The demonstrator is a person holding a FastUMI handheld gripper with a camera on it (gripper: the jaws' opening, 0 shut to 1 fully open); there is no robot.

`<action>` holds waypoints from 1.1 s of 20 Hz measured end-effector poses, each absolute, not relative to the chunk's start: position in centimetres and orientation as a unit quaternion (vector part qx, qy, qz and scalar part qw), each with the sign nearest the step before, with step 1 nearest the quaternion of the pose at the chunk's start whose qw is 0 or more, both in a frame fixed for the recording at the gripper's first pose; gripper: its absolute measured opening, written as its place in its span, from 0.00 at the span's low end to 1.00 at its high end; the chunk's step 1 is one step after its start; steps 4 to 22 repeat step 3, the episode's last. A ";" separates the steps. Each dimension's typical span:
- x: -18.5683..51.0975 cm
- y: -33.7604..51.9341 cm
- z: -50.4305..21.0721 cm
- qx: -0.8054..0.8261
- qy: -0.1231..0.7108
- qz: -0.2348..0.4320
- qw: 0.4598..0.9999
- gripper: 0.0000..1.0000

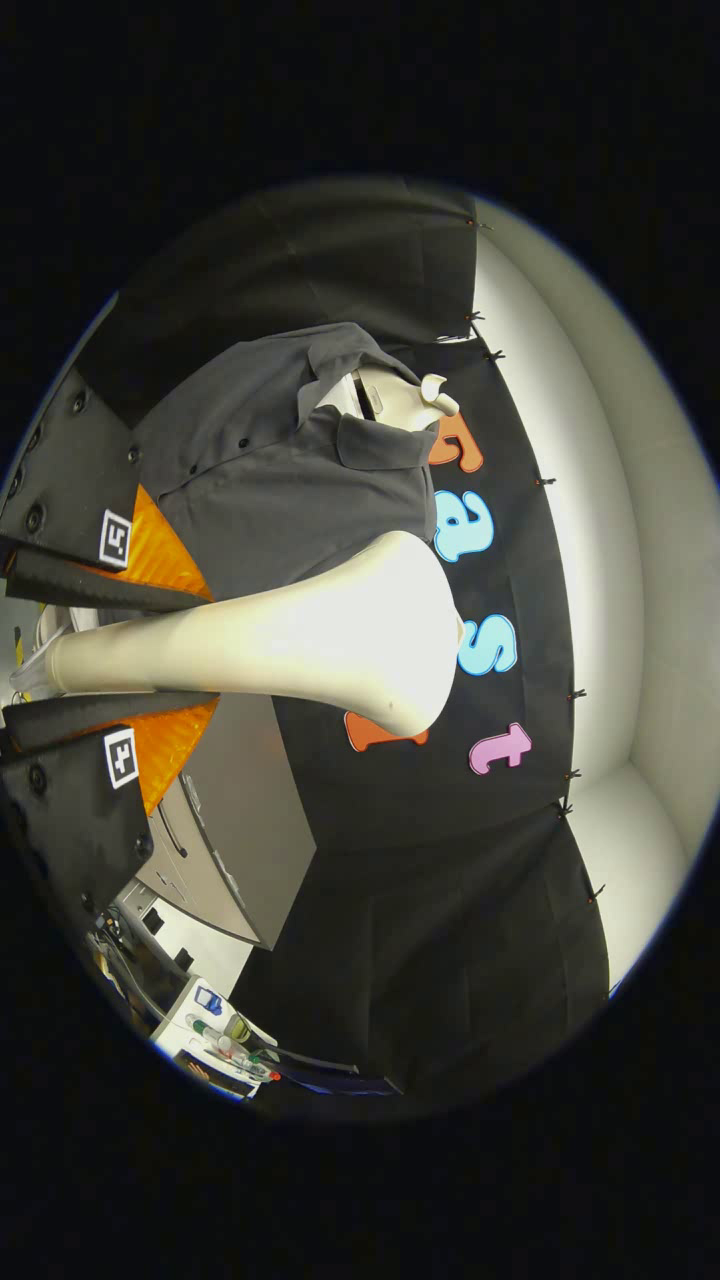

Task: Iron the clothes twice with a garment steamer, once on the left side and once on the right side.

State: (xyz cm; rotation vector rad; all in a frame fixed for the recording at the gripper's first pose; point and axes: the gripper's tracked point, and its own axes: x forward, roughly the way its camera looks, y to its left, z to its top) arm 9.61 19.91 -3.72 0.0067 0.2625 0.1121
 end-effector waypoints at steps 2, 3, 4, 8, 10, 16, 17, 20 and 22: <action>9.4 19.9 -3.8 0.003 0.131 0.057 0.990 0.45; 9.4 19.9 -3.9 0.003 0.132 0.058 0.990 0.45; 9.4 19.9 -3.9 0.003 0.132 0.058 0.990 0.45; 9.4 19.9 -3.9 0.003 0.132 0.058 0.990 0.45; 9.4 19.9 -3.9 0.003 0.132 0.058 0.990 0.45; 9.4 19.9 -3.9 0.003 0.132 0.058 0.990 0.45; 9.4 19.9 -3.9 0.003 0.132 0.058 0.990 0.45; 9.4 19.9 -3.9 0.003 0.132 0.058 0.990 0.45; 9.4 19.9 -3.9 0.003 0.132 0.058 0.990 0.45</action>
